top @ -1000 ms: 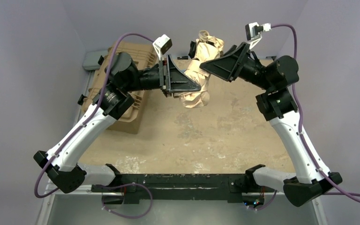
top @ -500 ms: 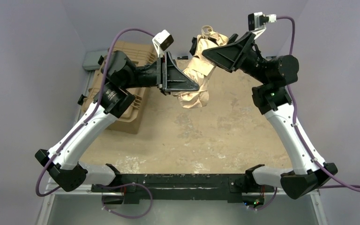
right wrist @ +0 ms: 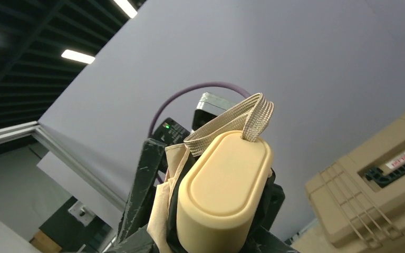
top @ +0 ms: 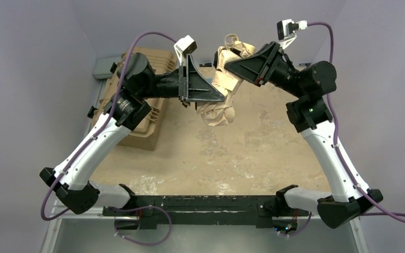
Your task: Open the umbrella
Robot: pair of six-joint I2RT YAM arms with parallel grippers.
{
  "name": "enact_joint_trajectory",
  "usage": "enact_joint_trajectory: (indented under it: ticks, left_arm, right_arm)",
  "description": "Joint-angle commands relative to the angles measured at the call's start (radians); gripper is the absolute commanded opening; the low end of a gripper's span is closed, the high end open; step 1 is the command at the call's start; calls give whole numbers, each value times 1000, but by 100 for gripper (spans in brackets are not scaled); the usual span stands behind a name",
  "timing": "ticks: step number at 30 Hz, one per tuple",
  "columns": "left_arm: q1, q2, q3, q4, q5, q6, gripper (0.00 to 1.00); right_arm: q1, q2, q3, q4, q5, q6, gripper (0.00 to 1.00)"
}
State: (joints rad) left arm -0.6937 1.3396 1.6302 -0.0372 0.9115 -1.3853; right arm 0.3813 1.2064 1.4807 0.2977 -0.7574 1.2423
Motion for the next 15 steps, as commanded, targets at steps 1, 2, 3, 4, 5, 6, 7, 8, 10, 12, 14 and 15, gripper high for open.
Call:
enact_joint_trajectory:
  ticks: [1,2,3,4,5,6,7,8,10,12,14,15]
  left_arm:
    - [20,-45,96,-454,-82,268,100]
    - [20,-45,121,-524,-129,332,100]
    - [20,-47,147,-660,-187,385,100]
    - [20,-54,164,-740,-258,435,100]
    - [20,-65,169,-798,-328,465,100]
    - [24,-79,155,-817,-371,477,100]
    - [46,-100,105,-786,-361,461,100]
    - [75,-125,27,-697,-316,420,100]
    - [141,-189,-232,-523,-230,303,100]
    - [183,-250,-389,-429,-212,281,100]
    - [195,-278,-408,-533,-300,356,100]
    - [195,-267,-367,-633,-344,413,99]
  right_arm:
    - [-1,-24,45,-239,4,-167,0]
    - [-1,-24,63,-341,26,-213,0]
    - [0,-23,86,-444,54,-266,0]
    - [0,-20,102,-526,73,-307,0]
    - [0,-17,113,-591,77,-341,0]
    - [-1,-15,118,-642,76,-373,0]
    - [-1,-20,109,-672,83,-401,0]
    - [0,-36,78,-668,92,-414,0]
    - [-6,-87,-75,-503,21,-326,0]
    - [-13,-103,-208,-360,-97,-207,0]
    - [-14,-149,-347,-179,-92,-116,0]
    - [-14,-179,-384,-163,-64,-90,0]
